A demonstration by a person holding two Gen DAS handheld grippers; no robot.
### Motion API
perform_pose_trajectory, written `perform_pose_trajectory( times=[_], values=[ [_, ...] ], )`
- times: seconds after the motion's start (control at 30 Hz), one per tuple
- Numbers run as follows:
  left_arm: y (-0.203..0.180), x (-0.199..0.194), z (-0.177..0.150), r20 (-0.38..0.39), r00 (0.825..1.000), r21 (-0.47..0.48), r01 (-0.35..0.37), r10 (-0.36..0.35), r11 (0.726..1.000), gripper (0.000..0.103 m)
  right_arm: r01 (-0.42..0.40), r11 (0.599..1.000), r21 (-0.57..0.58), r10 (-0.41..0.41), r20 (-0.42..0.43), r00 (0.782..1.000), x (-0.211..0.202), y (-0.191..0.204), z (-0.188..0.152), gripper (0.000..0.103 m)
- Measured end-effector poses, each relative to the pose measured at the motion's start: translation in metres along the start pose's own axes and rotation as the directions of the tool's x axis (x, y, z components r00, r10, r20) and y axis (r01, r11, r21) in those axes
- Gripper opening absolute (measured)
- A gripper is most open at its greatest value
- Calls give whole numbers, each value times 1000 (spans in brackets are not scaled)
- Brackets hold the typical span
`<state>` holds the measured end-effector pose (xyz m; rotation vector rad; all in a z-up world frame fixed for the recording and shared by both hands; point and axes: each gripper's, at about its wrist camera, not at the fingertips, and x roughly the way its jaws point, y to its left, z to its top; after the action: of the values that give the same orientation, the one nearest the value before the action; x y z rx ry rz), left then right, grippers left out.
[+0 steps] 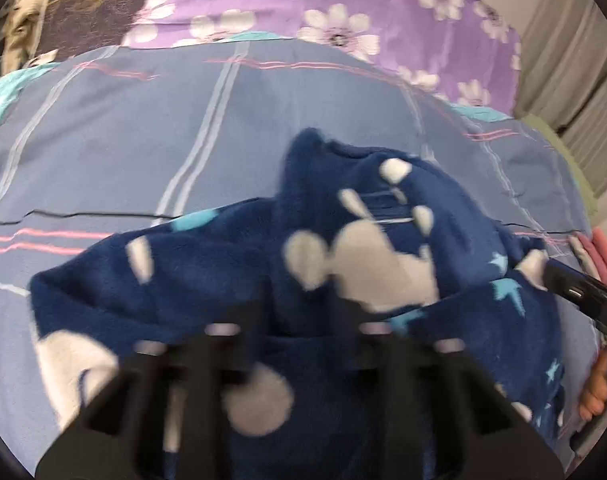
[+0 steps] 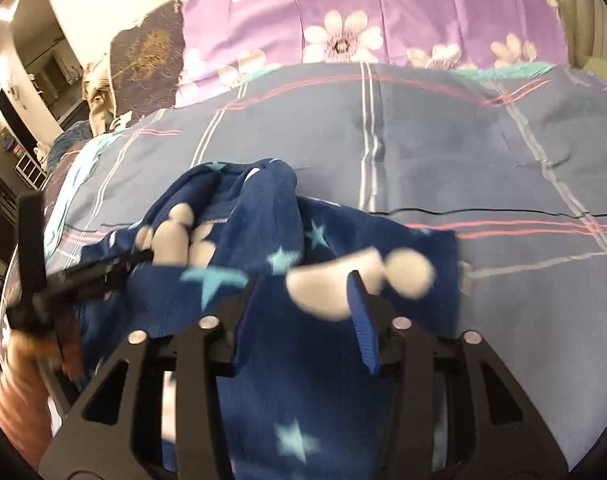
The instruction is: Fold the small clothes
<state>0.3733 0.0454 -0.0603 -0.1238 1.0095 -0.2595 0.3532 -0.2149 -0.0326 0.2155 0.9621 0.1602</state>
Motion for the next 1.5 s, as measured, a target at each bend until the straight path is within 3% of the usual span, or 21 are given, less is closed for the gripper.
perform_pose_trajectory(
  times=[0.13,0.2,0.23,0.27,0.4,0.43,0.5,0.63,0.67,0.73,0.77,0.8,0.83,0.93,1.03,1.13,1.17,1.23,1.3,1.4,1.5],
  values=[
    [-2,-12,0,39,997,71,-66,64,995,8,-5,999,44,8,-53,999,31,-2,10,56],
    [8,-10,-4,27,992,99,-123,121,987,7,42,999,31,-40,-77,996,43,0,6,46],
    [13,-6,-7,22,989,109,-150,148,983,7,59,998,14,-58,-76,995,47,0,2,46],
    [19,0,-13,16,982,109,-186,186,976,0,71,997,-12,-72,-54,996,48,3,-3,46],
    [18,-4,-15,22,972,113,-233,232,966,0,152,984,-88,-152,12,988,36,17,-12,43],
    [16,-10,-13,31,972,109,-234,232,966,0,158,983,-88,-156,26,987,32,18,-12,40],
    [10,-27,-11,84,978,99,-200,193,975,0,165,983,-86,-158,76,984,18,20,-12,20],
    [-12,-58,4,209,976,101,-90,68,991,0,-15,997,-71,23,118,993,4,26,-3,16],
    [-17,-54,8,202,979,106,-56,33,993,1,-33,997,-65,39,101,994,9,28,-2,16],
    [-23,-27,8,123,992,111,-49,35,993,13,17,999,-38,-18,-22,1000,40,27,-4,16],
    [-23,-1,2,53,995,123,-92,86,988,31,35,999,-25,-36,-54,998,57,22,-12,14],
    [-22,25,-11,23,991,159,-133,131,978,31,30,999,-34,-30,4,1000,58,22,-18,14],
    [-24,25,-18,103,986,181,-147,130,972,31,51,997,-65,-49,36,998,57,26,-22,14],
    [-27,25,-18,115,982,191,-169,149,967,31,173,972,-157,-161,90,983,57,47,-30,14],
    [-33,24,-18,124,975,212,-209,186,955,33,204,963,-175,-185,115,976,56,51,-33,15],
    [-43,-1,-26,154,960,238,-265,233,935,42,158,979,-128,-141,137,980,26,39,-46,19],
    [-45,-17,-33,169,963,243,-249,212,938,43,132,985,-112,-117,134,984,17,36,-50,20],
    [-44,-44,-50,181,972,268,-193,147,944,47,-4,996,-88,15,120,993,-21,25,-74,24],
    [-42,-75,-79,188,978,301,-141,86,943,62,-94,990,-103,104,97,990,-54,19,-104,37],
    [-42,-101,-126,164,985,329,-101,49,939,74,-128,980,-154,137,47,989,-90,20,-156,38],
    [-36,-120,-174,118,993,304,-64,30,950,78,-201,964,-174,197,-40,980,-115,20,-215,38]
  ],
)
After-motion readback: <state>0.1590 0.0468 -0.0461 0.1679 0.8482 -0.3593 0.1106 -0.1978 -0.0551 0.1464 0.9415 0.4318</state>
